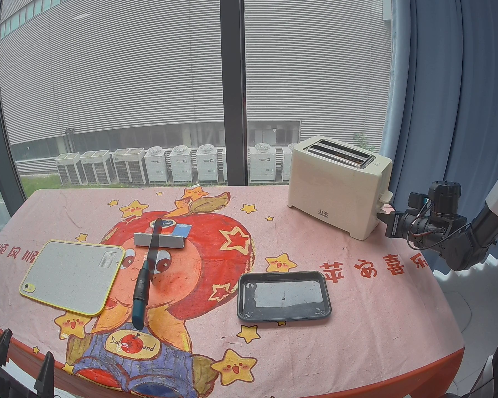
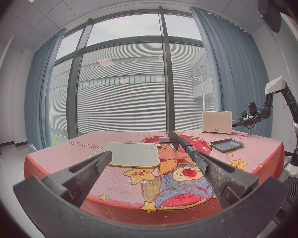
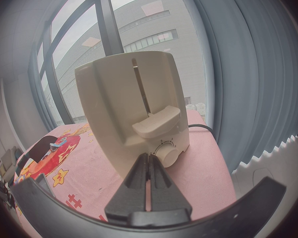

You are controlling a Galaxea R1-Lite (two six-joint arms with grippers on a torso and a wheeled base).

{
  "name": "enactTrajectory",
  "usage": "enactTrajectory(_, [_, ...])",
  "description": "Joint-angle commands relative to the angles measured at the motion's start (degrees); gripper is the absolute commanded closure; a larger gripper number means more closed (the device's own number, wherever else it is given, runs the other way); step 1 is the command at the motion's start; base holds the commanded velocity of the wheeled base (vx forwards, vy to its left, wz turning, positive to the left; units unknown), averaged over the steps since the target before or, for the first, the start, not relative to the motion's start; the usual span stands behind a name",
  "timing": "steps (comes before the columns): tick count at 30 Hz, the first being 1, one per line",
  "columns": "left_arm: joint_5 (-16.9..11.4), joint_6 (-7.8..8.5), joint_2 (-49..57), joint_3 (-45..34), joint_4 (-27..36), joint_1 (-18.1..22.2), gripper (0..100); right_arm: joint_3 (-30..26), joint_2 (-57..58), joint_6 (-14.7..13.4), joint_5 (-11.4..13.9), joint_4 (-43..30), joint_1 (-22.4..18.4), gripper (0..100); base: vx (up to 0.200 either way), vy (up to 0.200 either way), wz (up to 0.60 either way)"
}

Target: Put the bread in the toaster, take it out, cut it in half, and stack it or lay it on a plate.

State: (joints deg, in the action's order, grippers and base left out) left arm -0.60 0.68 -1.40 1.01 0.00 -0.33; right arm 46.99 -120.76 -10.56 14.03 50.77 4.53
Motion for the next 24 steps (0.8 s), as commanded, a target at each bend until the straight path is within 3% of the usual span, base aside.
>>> enactTrajectory(1, [-0.02, 0.02, 0.0, -0.92, 0.0, -0.02, 0, 0.03, -0.53, 0.01, -0.06, 0.03, -0.05, 100, 0.0, 0.0, 0.0])
enactTrajectory(24, [-0.02, 0.02, 0.0, -0.92, 0.0, -0.02, 0, -0.15, -1.06, 0.01, -0.06, 0.11, -0.32, 100, 0.0, 0.0, 0.0])
